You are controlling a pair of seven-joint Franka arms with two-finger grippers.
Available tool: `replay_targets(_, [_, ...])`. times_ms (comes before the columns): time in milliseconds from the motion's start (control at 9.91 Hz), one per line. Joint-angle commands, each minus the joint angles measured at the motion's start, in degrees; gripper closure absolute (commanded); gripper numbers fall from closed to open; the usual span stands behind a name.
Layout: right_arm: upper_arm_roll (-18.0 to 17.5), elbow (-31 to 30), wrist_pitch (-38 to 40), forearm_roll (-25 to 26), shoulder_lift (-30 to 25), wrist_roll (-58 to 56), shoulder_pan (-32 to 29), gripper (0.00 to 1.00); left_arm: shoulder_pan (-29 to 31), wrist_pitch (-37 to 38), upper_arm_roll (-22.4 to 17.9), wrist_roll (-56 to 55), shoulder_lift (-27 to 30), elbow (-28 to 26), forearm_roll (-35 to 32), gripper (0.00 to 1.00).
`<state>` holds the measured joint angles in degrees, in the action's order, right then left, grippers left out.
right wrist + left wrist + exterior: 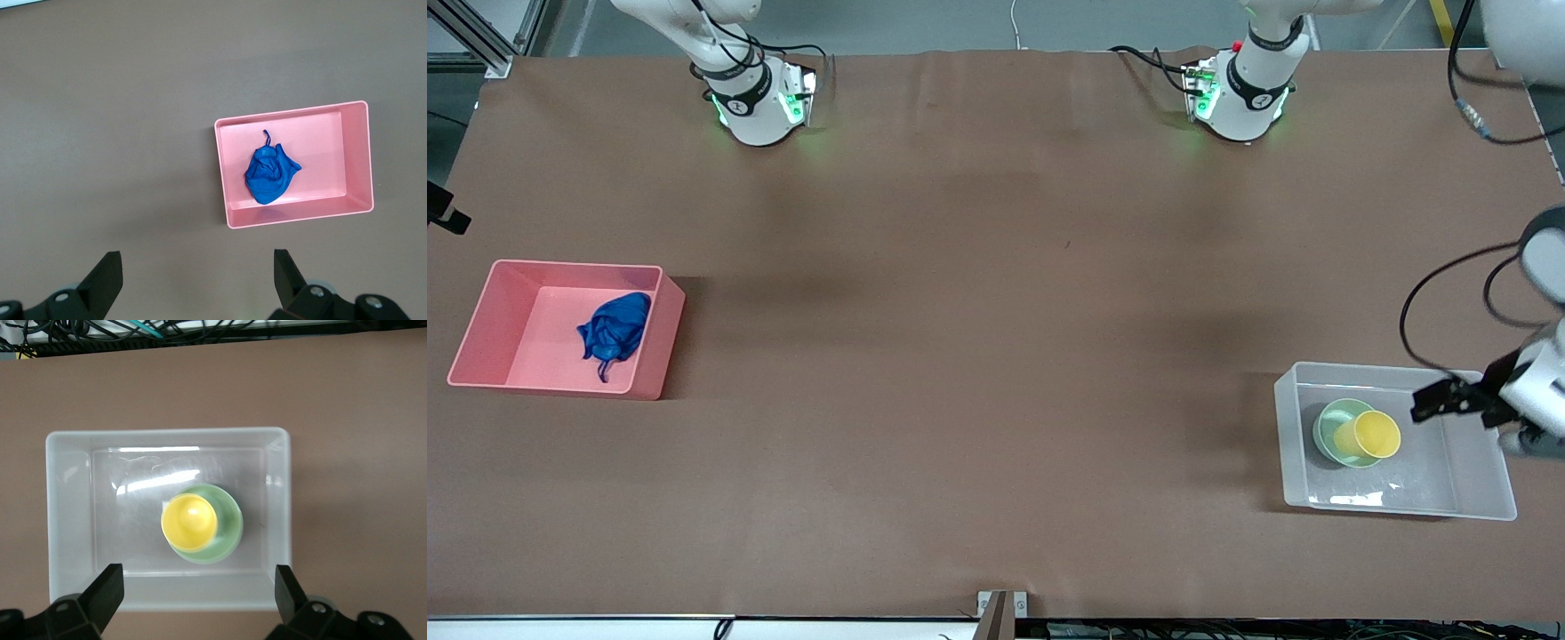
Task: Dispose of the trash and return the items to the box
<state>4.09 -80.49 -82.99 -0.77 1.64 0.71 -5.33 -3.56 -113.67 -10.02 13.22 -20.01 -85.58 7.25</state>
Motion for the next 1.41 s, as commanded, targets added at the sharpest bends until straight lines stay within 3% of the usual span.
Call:
replay_targets(0, [-1.1, 0.8, 0.2, -0.6, 0.2, 0.1, -1.3, 0.0, -0.4, 0.5, 2.7, -3.1, 13.3, -14.6, -0.6, 0.0])
replay_targets(202, [-1.1, 0.8, 0.3, -0.6, 0.2, 0.1, -1.3, 0.0, 0.2, 3.5, 9.1, -10.3, 21.6, -19.7, -7.7, 0.0])
replay_targets(404, [-1.1, 0.8, 0.3, -0.6, 0.2, 0.1, -1.3, 0.0, 0.3, 7.7, 11.7, -13.9, 22.8, -18.1, -8.0, 0.0])
replay_targets(606, [-1.0, 0.8, 0.3, -0.5, 0.2, -0.7, -1.3, 0.0, 0.3, 8.8, 12.4, -15.1, 22.0, -14.7, -8.0, 0.0])
replay_targets(908, [-1.0, 0.8, 0.3, -0.5, 0.2, -1.5, -1.3, 0.0, 0.3, 16.5, 12.4, -15.8, 18.3, -6.5, -8.0, 0.0])
replay_targets(1312, [-0.9, 0.8, 0.5, 0.0, 0.2, -4.4, -1.3, 0.0, 0.2, 21.1, 12.4, -17.1, 19.0, -7.1, -7.8, 0.0])
